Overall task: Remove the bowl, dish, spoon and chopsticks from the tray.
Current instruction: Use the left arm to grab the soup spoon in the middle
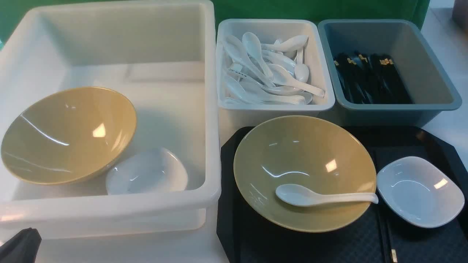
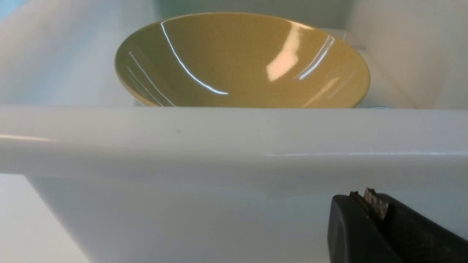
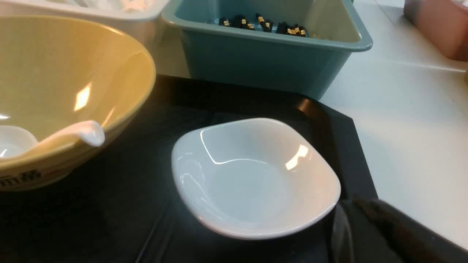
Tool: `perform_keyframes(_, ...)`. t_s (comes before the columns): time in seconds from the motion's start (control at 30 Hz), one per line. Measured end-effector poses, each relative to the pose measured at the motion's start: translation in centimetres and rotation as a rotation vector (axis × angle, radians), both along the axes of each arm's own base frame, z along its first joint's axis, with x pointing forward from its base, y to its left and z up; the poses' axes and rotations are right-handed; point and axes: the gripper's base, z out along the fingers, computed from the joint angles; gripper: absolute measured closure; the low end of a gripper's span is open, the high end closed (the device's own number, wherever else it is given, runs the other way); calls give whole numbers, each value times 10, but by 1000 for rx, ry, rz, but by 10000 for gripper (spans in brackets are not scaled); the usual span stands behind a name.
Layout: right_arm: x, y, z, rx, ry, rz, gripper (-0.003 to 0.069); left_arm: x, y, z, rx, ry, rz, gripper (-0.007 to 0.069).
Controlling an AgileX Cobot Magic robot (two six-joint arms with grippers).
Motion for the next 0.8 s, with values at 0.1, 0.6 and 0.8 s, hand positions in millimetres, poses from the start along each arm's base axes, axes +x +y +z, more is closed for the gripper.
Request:
perform_keyframes(0.1, 0, 0, 0, 0, 0, 0, 580, 0, 0, 0, 0, 0, 0, 633)
perform_keyframes(0.6, 0, 0, 0, -1, 0, 0, 574, 0, 0, 0, 0, 0, 0, 633)
perform_keyframes(0.8, 0, 0, 0, -1, 0, 0, 564, 0, 0, 0, 0, 0, 0, 633)
